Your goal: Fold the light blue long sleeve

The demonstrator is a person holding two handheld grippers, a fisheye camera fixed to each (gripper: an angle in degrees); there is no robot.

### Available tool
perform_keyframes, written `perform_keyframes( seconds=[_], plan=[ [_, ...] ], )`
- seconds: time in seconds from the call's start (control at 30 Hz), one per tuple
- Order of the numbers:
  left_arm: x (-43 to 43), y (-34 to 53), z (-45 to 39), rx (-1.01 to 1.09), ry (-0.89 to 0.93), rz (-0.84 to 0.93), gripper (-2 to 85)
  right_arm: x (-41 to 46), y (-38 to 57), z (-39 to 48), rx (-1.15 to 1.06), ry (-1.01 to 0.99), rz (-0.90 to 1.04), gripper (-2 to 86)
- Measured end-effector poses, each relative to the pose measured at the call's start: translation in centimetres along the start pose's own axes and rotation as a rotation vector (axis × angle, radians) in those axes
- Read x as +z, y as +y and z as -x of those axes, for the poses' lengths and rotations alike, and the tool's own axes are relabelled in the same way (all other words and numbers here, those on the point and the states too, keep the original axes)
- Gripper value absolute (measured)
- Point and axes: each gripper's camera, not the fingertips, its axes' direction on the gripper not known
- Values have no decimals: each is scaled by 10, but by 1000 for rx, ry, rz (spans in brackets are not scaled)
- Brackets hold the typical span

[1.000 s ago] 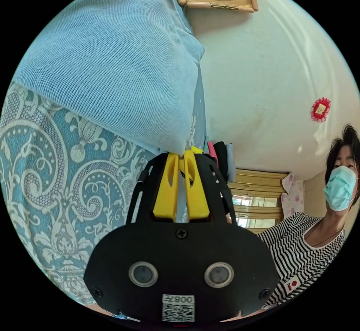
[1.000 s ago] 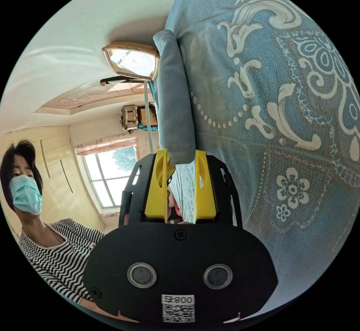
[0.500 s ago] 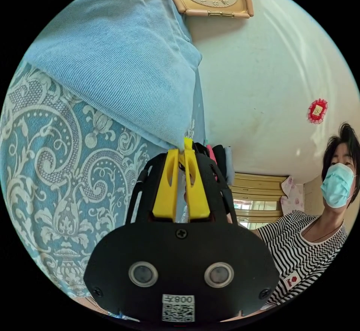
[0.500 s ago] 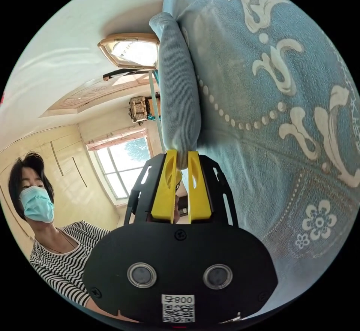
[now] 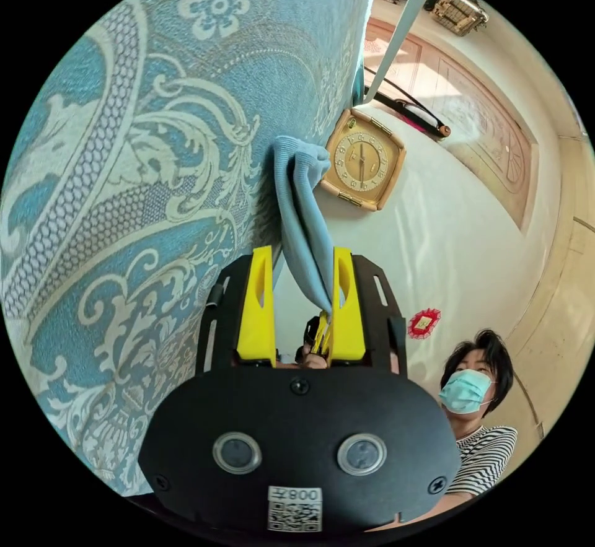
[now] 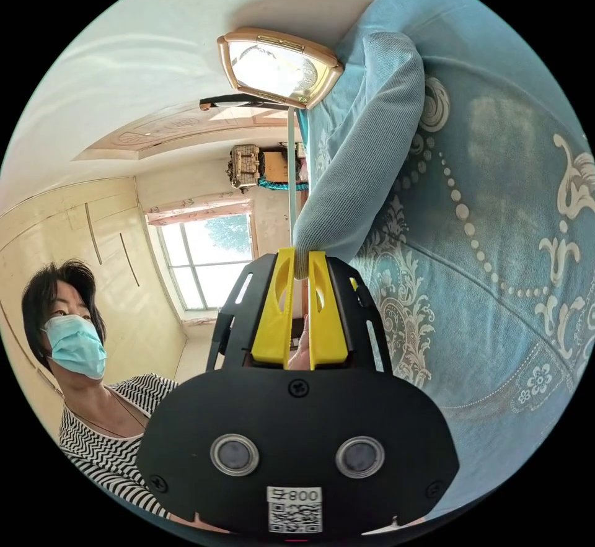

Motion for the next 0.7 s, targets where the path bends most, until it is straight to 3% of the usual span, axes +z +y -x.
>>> perform_keyframes(
  seconds=[0.3,0.7],
  plan=[
    [-13,-16,-50,-21,-7,-109,123,-9,-3,25,2,1,2,18],
    [20,-20,-181,7,-150,-61,43,-29,13,47,91,23,-16,19]
  ],
)
